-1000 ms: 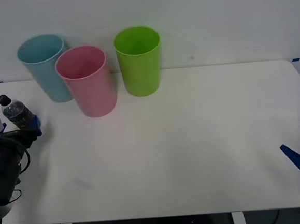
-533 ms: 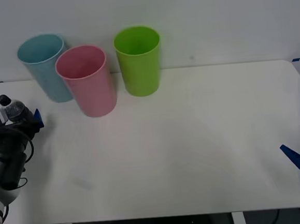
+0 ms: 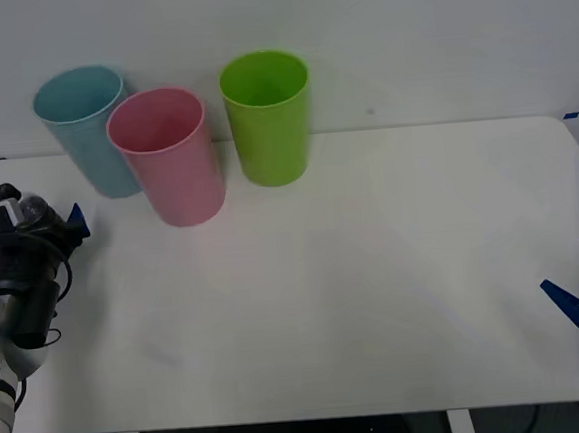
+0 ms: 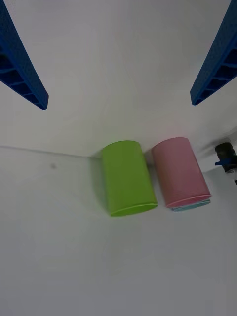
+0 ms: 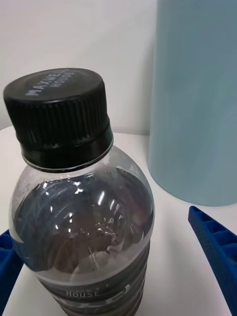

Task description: Grasp the object on the table and drop it into the matching bin: aluminum can to the light blue bin, PET bottle to the pink bin.

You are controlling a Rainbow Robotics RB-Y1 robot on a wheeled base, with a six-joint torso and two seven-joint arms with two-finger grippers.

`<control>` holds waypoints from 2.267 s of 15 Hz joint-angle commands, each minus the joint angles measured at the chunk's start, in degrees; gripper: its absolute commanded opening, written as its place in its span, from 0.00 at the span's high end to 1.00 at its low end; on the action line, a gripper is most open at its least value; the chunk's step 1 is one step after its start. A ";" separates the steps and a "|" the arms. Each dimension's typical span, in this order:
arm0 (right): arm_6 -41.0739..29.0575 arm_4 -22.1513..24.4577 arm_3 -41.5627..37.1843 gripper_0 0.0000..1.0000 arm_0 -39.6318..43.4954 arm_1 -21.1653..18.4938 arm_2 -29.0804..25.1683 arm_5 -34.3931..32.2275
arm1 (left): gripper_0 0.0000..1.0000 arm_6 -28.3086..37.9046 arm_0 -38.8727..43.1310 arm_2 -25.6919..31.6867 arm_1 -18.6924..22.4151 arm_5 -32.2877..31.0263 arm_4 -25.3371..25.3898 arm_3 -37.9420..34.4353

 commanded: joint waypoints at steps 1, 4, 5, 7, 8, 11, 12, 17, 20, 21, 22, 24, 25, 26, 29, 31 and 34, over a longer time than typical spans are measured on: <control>0.00 0.00 0.00 0.00 0.00 0.00 0.00 0.00 | 0.56 0.09 -0.01 0.06 0.00 0.19 -0.01 -0.01; 0.00 0.00 0.00 0.00 0.00 0.00 0.00 0.00 | 1.00 -0.09 -0.01 -0.03 0.00 0.45 -0.01 -0.01; 0.00 0.00 0.00 0.00 0.00 0.00 0.00 0.00 | 1.00 -0.18 -0.01 -0.03 0.00 0.45 -0.10 -0.01; 0.00 0.00 0.00 0.00 0.00 0.00 0.00 0.00 | 1.00 -0.26 0.08 -0.21 0.00 0.36 -0.10 -0.01; 0.00 0.00 0.00 0.00 0.00 0.00 0.00 0.00 | 1.00 -0.26 0.17 -0.30 0.00 0.01 0.08 -0.01; 0.00 0.00 0.00 0.00 0.00 0.00 0.00 0.00 | 1.00 -0.26 0.78 -0.47 0.27 -2.10 0.96 -0.27; 0.00 0.00 0.00 0.00 0.00 0.00 0.00 0.00 | 1.00 -0.18 1.48 -1.17 0.71 -2.27 1.93 -1.24; 0.00 0.00 0.00 0.00 0.00 0.00 0.00 0.00 | 1.00 0.00 8.60 -5.48 3.34 -3.50 9.40 -9.41; 0.00 0.00 0.00 0.00 0.00 0.00 0.00 0.00 | 1.00 0.17 13.53 -5.57 3.61 -4.29 11.68 -15.74; 0.00 0.00 0.00 0.00 0.00 0.00 0.00 0.00 | 1.00 0.35 15.11 -5.66 3.69 -4.29 12.38 -18.38; 0.00 0.00 0.00 0.00 0.00 0.00 0.00 0.00 | 1.00 0.61 17.22 -5.66 3.61 -4.47 13.26 -21.63; 0.00 0.00 0.00 0.00 0.00 0.00 0.00 0.00 | 1.00 1.05 20.12 -5.66 3.78 -4.56 14.14 -25.76; 0.00 0.00 0.00 0.00 0.00 0.00 0.00 0.00 | 1.00 1.41 21.79 -5.66 4.05 -4.65 14.93 -28.83; 0.00 0.00 0.00 0.00 0.00 0.00 0.00 0.00 | 1.00 1.67 22.93 -5.66 4.22 -4.56 15.46 -30.86; 0.00 0.00 0.00 0.00 0.00 0.00 0.00 0.00 | 1.00 2.99 25.57 -5.48 5.36 -4.65 17.13 -36.92; 0.00 0.00 0.00 0.00 0.00 0.00 0.00 0.00 | 1.00 4.04 26.09 -5.48 7.03 -4.65 18.71 -39.56; 0.00 0.00 0.00 0.00 0.00 0.00 0.00 0.00 | 1.00 5.80 25.92 -5.83 10.55 -5.35 21.26 -41.32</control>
